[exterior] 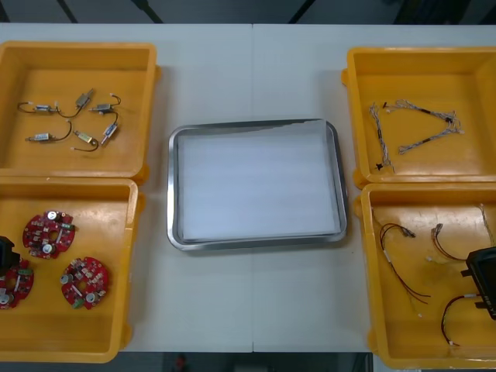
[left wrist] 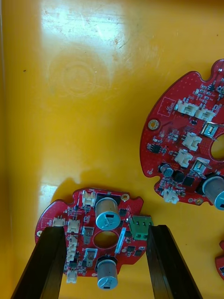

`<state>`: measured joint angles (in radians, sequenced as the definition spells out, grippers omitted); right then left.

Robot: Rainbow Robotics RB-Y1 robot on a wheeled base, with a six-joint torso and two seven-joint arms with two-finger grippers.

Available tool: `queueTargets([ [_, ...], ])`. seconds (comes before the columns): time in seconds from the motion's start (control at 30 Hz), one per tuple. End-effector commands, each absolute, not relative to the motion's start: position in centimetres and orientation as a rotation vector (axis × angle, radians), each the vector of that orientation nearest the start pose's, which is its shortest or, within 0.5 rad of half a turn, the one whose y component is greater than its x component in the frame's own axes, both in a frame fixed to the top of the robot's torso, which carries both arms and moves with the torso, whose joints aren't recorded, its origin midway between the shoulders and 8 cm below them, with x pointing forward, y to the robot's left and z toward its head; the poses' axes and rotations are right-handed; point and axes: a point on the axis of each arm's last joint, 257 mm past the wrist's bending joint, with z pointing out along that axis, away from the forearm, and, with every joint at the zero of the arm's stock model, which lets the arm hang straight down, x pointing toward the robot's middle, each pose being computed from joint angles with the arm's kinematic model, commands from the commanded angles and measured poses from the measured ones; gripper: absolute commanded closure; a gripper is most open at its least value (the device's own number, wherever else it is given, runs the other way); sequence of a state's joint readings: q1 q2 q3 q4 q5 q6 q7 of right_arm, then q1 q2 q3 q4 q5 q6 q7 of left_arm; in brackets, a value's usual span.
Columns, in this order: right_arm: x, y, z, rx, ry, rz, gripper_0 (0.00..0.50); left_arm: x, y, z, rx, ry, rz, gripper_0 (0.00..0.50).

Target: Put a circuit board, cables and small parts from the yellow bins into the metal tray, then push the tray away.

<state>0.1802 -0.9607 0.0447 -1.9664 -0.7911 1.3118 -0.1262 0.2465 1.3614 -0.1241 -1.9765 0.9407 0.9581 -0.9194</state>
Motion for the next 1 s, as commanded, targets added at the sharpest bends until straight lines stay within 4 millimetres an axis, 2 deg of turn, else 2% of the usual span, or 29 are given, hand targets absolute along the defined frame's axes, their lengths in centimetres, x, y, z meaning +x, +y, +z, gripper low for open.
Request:
queueTargets([
  [0.03,31.3,-40.4,-34.7,1.882,2.185,0.242,0.000,35.6,45.7,-28.2,-0.106,2.658,0.108,0.000],
  [0.27,31.3,-40.1,-35.2,1.884,2.176,0.251,0.000,36.5,46.0,-28.2,-0.135,2.634,0.093,0.000],
  [0.7,31.2,-39.6,-35.4,1.903,2.168,0.275,0.000,36.5,46.2,-28.6,-0.124,2.631,0.108,0.000],
  [1.0,31.0,-39.7,-35.6,1.904,2.166,0.267,0.000,36.8,46.7,-30.0,-0.106,2.616,0.115,0.000],
])
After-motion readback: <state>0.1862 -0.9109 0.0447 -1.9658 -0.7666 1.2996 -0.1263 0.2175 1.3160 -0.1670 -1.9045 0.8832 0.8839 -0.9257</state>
